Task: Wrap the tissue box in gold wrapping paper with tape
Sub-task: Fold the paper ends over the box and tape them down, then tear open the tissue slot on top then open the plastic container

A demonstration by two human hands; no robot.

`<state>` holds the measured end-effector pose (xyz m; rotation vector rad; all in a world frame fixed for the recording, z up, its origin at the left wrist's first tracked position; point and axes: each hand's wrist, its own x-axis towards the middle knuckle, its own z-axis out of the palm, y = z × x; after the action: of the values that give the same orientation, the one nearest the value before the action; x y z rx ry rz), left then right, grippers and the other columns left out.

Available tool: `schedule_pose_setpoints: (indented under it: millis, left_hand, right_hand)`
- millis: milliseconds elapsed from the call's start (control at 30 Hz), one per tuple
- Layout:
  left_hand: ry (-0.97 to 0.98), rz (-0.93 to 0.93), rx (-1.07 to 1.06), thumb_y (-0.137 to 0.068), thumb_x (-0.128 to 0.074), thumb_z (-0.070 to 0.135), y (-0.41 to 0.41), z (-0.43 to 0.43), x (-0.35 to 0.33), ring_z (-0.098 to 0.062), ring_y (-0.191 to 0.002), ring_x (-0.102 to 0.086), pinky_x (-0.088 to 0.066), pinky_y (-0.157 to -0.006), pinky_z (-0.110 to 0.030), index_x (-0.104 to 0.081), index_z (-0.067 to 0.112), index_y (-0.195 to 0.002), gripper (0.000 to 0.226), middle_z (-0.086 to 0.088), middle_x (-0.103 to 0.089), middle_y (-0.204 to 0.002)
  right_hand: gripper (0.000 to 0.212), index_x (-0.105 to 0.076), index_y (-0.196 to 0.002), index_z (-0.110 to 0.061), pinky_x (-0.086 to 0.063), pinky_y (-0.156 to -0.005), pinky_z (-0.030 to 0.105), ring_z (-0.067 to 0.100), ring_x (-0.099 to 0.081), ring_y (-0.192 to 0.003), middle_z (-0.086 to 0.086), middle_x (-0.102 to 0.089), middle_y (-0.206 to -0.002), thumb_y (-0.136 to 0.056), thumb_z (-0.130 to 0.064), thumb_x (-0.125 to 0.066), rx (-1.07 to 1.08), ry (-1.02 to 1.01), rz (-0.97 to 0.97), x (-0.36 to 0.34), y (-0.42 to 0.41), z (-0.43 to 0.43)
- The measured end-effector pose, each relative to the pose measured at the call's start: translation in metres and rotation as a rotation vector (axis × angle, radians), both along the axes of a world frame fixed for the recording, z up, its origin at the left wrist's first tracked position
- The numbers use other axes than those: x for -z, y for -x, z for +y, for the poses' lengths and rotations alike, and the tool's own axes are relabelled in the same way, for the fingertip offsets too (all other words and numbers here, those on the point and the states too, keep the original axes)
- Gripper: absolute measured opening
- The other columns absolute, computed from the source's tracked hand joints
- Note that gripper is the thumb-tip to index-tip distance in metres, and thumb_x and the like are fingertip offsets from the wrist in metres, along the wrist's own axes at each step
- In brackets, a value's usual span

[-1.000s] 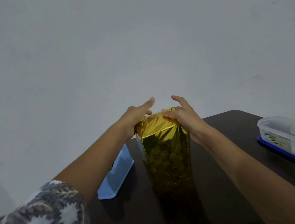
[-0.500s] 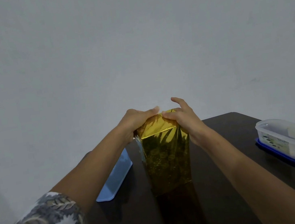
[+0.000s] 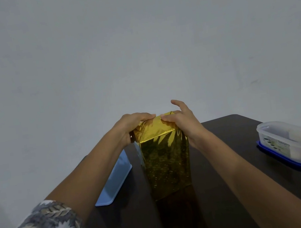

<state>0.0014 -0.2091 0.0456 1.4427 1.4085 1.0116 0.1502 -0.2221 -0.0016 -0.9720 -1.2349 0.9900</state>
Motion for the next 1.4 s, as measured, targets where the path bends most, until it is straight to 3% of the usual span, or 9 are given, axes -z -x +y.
schedule_pose_setpoints:
  millis: [133,300,467,567,733,900,1033,1200,1400]
  left_hand:
    - [-0.026,0.056,-0.028,-0.089,-0.062,0.025,0.005,0.006,0.001,-0.019,-0.072,-0.059,-0.053,-0.068,-0.031,-0.066,0.006,-0.092,0.019,-0.011,-0.061,-0.086]
    - [-0.180,-0.215,0.174,-0.076,-0.033,0.075,0.030,-0.004,0.022,-0.018,-0.090,-0.068,-0.056,-0.076,-0.032,-0.058,0.020,-0.124,0.078,-0.006,-0.070,-0.105]
    - [-0.313,-0.128,0.365,-0.056,-0.087,0.038,0.056,-0.011,0.105,-0.010,-0.118,-0.056,-0.052,-0.086,-0.023,-0.040,0.042,-0.126,0.084,0.019,-0.056,-0.126]
    - [-0.303,-0.097,0.260,-0.042,-0.091,0.041,0.049,-0.004,0.124,-0.013,-0.111,-0.062,-0.050,-0.093,-0.027,-0.044,0.035,-0.130,0.100,0.008,-0.062,-0.123]
    - [-0.145,-0.268,0.003,-0.068,-0.078,0.044,0.027,0.015,0.106,-0.016,-0.085,-0.070,-0.055,-0.078,-0.031,-0.066,0.011,-0.111,0.056,-0.006,-0.073,-0.100]
    - [0.235,-0.403,-0.072,-0.097,-0.041,0.048,0.009,-0.002,0.139,-0.022,-0.083,-0.063,-0.049,-0.066,-0.033,-0.053,0.008,-0.122,0.049,-0.010,-0.066,-0.103]
    - [0.263,-0.602,-0.001,-0.096,-0.030,0.056,0.020,-0.008,0.158,-0.027,-0.101,-0.063,-0.048,-0.079,-0.038,-0.056,0.015,-0.117,0.053,-0.012,-0.068,-0.106]
    - [0.222,-0.592,-0.063,-0.099,-0.035,0.046,0.016,-0.004,0.159,-0.024,-0.090,-0.061,-0.047,-0.073,-0.035,-0.046,0.012,-0.132,0.048,-0.012,-0.062,-0.103]
    - [0.256,-0.580,-0.096,-0.099,-0.041,0.036,0.015,-0.001,0.163,-0.027,-0.082,-0.060,-0.047,-0.067,-0.036,-0.042,0.007,-0.135,0.046,-0.016,-0.061,-0.094]
  right_hand:
    - [0.064,-0.034,-0.139,-0.029,-0.046,-0.100,0.043,0.025,-0.054,-0.112,0.005,-0.051,-0.121,-0.085,-0.016,-0.066,0.000,0.001,0.011,0.000,0.001,0.002]
    - [0.064,-0.037,-0.137,-0.029,-0.045,-0.100,0.047,0.028,-0.056,-0.113,0.010,-0.055,-0.124,-0.082,-0.021,-0.068,0.034,0.005,0.027,0.002,0.003,0.011]
    - [0.060,-0.037,-0.138,-0.027,-0.042,-0.103,0.049,0.028,-0.052,-0.118,0.008,-0.054,-0.127,-0.085,-0.028,-0.066,0.068,0.021,0.011,0.002,0.008,0.020]
    - [0.068,-0.025,-0.147,-0.025,-0.036,-0.108,0.050,0.027,-0.040,-0.131,0.003,-0.038,-0.145,-0.091,-0.060,-0.041,-0.061,0.101,0.108,-0.001,0.000,0.021]
    - [0.074,-0.004,-0.150,-0.032,-0.002,-0.116,0.041,0.011,-0.004,-0.146,-0.009,-0.001,-0.159,-0.086,-0.069,-0.008,-0.031,0.122,0.010,0.041,-0.029,0.011]
    - [0.073,-0.047,-0.136,-0.021,-0.042,-0.091,0.029,0.015,-0.055,-0.113,0.004,-0.056,-0.131,-0.091,-0.066,-0.011,-0.182,0.294,0.011,0.114,-0.012,0.006]
    - [0.111,-0.020,-0.150,-0.025,-0.038,-0.105,0.045,0.027,-0.045,-0.127,0.010,-0.041,-0.144,-0.062,-0.093,-0.031,-0.171,0.384,-0.008,0.125,0.001,0.018]
    - [0.059,-0.038,-0.139,-0.015,-0.038,-0.085,0.027,0.014,-0.055,-0.093,-0.002,-0.050,-0.092,-0.098,-0.053,-0.018,-0.183,0.383,0.023,0.117,0.008,0.032]
    - [0.070,-0.034,-0.143,-0.015,-0.040,-0.103,0.042,0.028,-0.045,-0.124,0.014,-0.042,-0.141,-0.091,-0.062,-0.034,-0.182,0.435,0.081,0.125,0.009,0.046]
